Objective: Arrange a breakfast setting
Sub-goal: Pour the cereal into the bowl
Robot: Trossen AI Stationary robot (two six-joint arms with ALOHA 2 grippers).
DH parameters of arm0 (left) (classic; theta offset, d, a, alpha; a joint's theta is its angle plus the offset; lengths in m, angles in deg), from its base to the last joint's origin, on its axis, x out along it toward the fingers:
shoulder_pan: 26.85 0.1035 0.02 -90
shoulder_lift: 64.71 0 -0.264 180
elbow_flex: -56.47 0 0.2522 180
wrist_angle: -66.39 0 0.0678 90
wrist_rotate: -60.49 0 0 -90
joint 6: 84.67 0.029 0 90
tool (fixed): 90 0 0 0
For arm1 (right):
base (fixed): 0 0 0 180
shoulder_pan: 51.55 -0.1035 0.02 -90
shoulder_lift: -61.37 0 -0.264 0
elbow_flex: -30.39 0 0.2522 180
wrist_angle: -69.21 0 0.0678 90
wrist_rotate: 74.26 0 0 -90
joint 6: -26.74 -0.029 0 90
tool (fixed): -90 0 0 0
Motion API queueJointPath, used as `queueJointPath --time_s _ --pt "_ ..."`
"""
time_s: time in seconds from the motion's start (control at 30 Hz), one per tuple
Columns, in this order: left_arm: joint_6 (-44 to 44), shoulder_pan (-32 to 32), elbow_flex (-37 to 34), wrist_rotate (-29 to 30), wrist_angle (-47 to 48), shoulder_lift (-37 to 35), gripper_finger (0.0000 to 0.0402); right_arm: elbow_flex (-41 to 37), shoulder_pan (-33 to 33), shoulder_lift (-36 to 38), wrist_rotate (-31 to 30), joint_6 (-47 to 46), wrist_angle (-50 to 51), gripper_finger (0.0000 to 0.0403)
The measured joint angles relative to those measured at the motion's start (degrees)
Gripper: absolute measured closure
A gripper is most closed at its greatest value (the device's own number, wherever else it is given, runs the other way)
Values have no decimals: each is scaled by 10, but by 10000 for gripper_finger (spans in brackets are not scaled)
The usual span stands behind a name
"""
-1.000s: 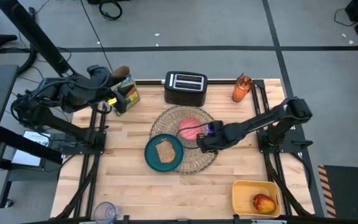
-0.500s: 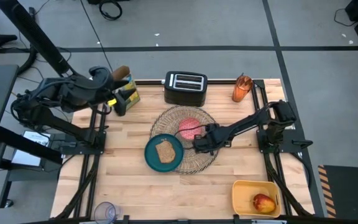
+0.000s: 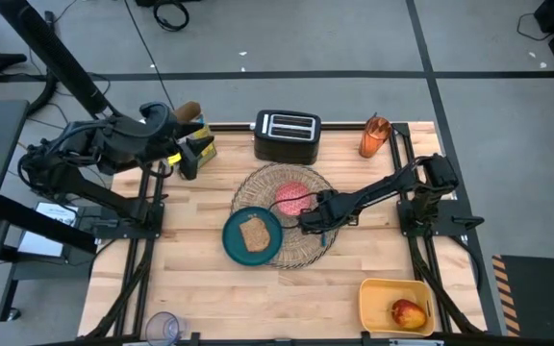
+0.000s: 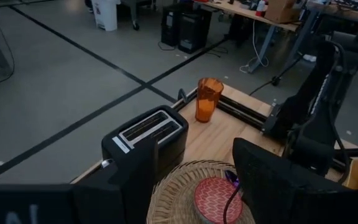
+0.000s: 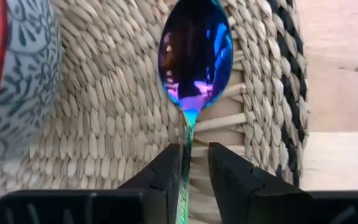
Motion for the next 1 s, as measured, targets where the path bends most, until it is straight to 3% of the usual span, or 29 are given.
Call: queueJointPath --time_s 0.27,0.4,0.57,0.73,0.83,1.0 --pt "14 0 0 -4 0 -14 184 0 -2 91 -37 19 70 309" --pt "42 0 0 -19 -6 -17 184 0 -16 160 -68 107 83 308" --pt "65 0 0 -21 -43 2 184 0 -39 237 -93 247 53 310" --pt "140 24 0 -26 -159 34 184 0 -60 292 -133 325 -9 309" --pt "169 55 0 -67 -218 58 184 0 -71 318 -156 373 -63 309" --pt "156 86 0 -81 -165 76 184 0 -74 348 -156 458 -150 302"
